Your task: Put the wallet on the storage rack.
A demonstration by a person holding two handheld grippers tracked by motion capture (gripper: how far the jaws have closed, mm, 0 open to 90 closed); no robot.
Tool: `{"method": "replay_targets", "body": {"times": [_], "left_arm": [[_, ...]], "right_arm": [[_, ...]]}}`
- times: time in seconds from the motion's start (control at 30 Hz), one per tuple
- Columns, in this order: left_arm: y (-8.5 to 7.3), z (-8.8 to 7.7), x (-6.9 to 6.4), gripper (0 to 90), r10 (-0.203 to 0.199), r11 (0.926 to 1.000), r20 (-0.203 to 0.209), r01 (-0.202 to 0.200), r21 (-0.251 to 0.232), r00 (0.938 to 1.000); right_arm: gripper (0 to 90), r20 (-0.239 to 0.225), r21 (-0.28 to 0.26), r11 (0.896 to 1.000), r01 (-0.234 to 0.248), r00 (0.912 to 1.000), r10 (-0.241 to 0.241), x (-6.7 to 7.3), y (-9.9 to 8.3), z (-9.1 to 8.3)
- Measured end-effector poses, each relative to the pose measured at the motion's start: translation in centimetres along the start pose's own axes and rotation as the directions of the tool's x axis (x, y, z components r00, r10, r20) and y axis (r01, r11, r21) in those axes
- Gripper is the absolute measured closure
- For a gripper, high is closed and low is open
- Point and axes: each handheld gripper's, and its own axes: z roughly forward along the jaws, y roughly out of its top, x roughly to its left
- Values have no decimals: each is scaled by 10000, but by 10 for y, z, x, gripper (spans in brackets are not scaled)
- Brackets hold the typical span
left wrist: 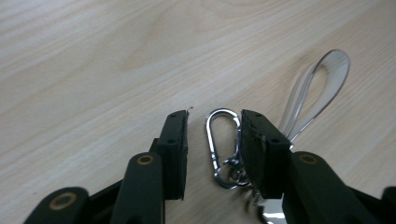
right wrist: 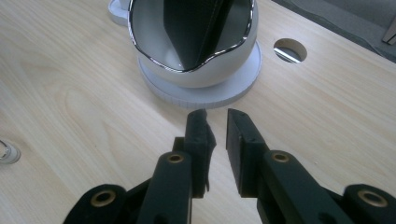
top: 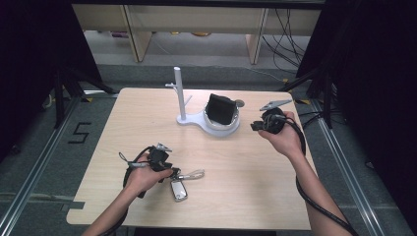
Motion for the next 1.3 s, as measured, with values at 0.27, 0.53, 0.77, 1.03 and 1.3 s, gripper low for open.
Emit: {"method": "replay_targets", "body": {"times": [0.27,0.53,0.77,1.03,1.3], "left_arm": [[4,0,-4,606,194,9983,-211,-182,562,9996],[11,2,-7,666,307,9892,-319,-258,1443,9990],[28,2,-12,639,370,9505,-632,-156,3103,9973],[36,10,-17,644,379,9284,-823,-46,3717,9959],[43,10,-22,628,241,9203,-692,49,3911,9973]], "right_arm": [[791,-122,119,9999,82,9999,-81,3,3,1],[790,-184,191,9998,-44,9998,48,5,2,2],[788,-258,275,9996,-32,9997,40,5,0,2],[784,-286,154,9999,-13,9996,18,4,-2,4],[781,-283,216,9997,103,9996,-97,4,-2,3]]}}
